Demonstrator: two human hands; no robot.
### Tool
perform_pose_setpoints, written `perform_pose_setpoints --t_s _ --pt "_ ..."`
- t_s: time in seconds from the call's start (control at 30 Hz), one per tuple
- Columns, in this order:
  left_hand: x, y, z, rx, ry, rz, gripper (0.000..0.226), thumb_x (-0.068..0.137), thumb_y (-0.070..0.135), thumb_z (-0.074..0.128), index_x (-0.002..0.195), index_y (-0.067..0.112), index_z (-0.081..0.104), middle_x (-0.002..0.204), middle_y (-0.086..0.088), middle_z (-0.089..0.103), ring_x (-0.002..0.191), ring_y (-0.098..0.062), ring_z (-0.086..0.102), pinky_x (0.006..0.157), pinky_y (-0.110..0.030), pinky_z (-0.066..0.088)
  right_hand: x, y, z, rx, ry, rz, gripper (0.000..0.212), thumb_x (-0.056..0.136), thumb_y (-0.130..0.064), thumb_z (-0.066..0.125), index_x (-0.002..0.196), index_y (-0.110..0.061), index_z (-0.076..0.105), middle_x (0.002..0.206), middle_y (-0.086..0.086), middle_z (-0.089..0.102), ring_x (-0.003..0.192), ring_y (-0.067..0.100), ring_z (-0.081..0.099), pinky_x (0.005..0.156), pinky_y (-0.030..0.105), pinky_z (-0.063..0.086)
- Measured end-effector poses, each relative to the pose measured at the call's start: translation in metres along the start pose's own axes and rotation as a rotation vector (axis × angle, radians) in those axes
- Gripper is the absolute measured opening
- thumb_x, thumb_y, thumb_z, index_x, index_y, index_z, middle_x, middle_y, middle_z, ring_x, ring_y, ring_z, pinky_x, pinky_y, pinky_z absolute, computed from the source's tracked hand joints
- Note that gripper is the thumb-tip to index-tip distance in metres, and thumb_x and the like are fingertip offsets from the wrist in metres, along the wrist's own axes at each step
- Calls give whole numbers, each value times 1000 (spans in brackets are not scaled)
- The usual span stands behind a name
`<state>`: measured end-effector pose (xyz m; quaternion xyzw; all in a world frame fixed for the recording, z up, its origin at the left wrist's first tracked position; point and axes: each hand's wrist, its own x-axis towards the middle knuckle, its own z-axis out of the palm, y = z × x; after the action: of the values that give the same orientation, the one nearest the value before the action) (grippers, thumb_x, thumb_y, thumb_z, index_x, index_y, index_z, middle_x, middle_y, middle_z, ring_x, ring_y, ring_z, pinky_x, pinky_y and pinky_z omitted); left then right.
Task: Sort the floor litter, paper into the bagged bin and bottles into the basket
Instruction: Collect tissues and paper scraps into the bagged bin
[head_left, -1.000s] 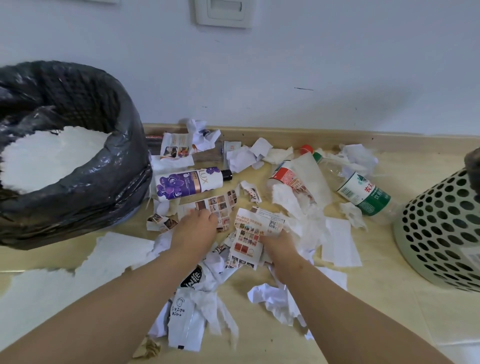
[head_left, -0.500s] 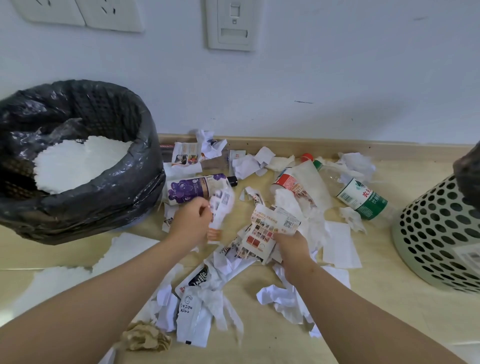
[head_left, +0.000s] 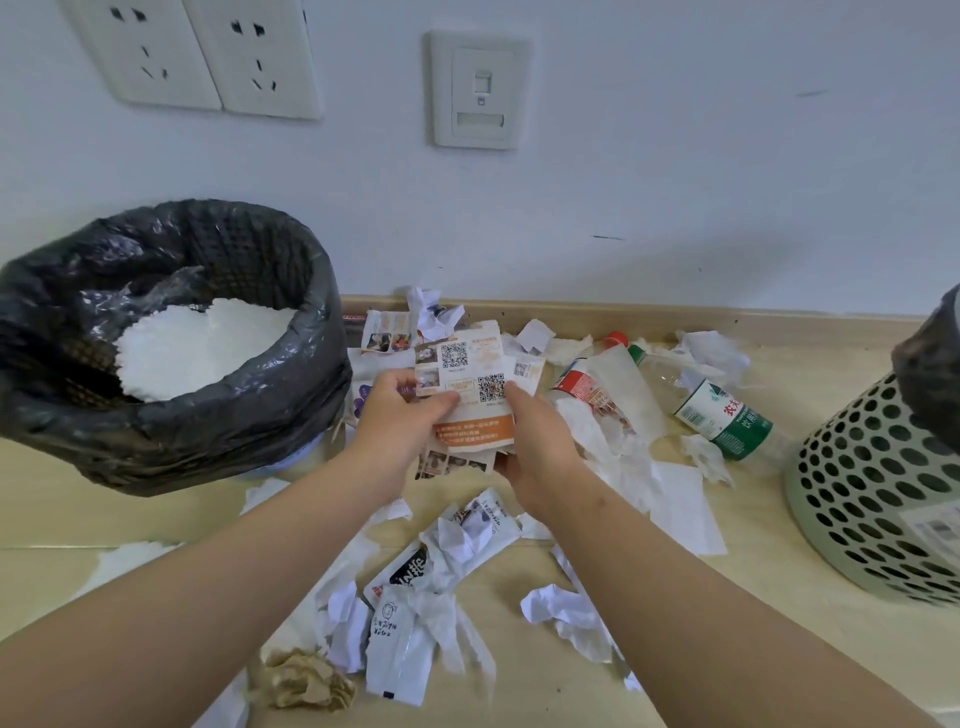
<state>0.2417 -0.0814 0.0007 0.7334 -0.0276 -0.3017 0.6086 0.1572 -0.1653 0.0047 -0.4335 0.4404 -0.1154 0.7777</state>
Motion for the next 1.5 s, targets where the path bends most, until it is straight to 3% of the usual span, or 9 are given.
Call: perform_pose_setpoints --t_s 0.13,0.4,0.67,0.8,0.93,1.1,1.23,1.4,1.5 --pt "-12 29 -15 -159 40 158 31 86 1 63 108 17 48 94 3 62 81 -11 64 53 -19 56 -9 -17 20 6 -112 -87 13 98 -22 46 104 -22 58 90 2 67 78 16 65 73 33 56" --pt "-8 76 -74 -185 282 370 35 93 -2 48 115 24 40 102 9 59 89 -3 61 70 -21 55 -29 -34 82 -101 -336 -209 14 97 -21 49 108 -19 56 95 0 68 81 17 64 70 28 50" --pt "27 87 -157 -182 652 282 63 92 -4 37 144 29 23 121 -3 55 95 -21 60 75 -35 54 -34 -23 95 -101 -326 -177 6 97 -16 49 97 -19 55 86 3 63 69 18 59 67 29 48" --pt "43 75 -166 128 628 15 72 91 3 43 150 26 8 147 -14 32 125 -37 43 93 -41 44 -30 -17 90 -114 -271 -128 4 95 -17 53 96 -19 56 84 3 63 68 18 58 67 29 49" --pt "33 78 -154 469 617 53 57 92 12 44 145 24 28 157 -7 7 140 -34 15 111 -46 27 -28 -14 86 -126 -239 -106 6 96 -16 50 94 -20 55 84 3 63 66 17 57 68 30 48" --pt "29 74 -139 537 501 305 34 90 14 48 121 24 55 140 -4 38 126 -26 38 102 -46 41 -26 -15 81 -125 -213 -83 6 96 -17 50 96 -21 55 86 4 64 65 16 58 66 29 49" --pt "11 75 -114 644 365 522 25 91 12 51 114 16 59 127 -1 48 98 -10 44 89 -20 34 -23 -13 73 -159 -169 -66 6 96 -18 51 96 -21 56 85 2 65 71 18 60 70 31 49" --pt "-12 67 -82 868 141 777 21 93 14 51 111 15 61 135 3 43 122 -13 43 91 -16 28 -22 -5 50 -277 -127 -62 3 94 -17 52 93 -18 55 82 2 63 67 17 58 66 29 48" --pt "-19 44 -67 907 -34 762 20 94 16 48 110 17 60 125 6 48 113 -9 47 82 -15 31 -23 9 30 -424 -100 -52 5 94 -17 51 91 -18 54 81 2 62 65 16 57 64 26 45"
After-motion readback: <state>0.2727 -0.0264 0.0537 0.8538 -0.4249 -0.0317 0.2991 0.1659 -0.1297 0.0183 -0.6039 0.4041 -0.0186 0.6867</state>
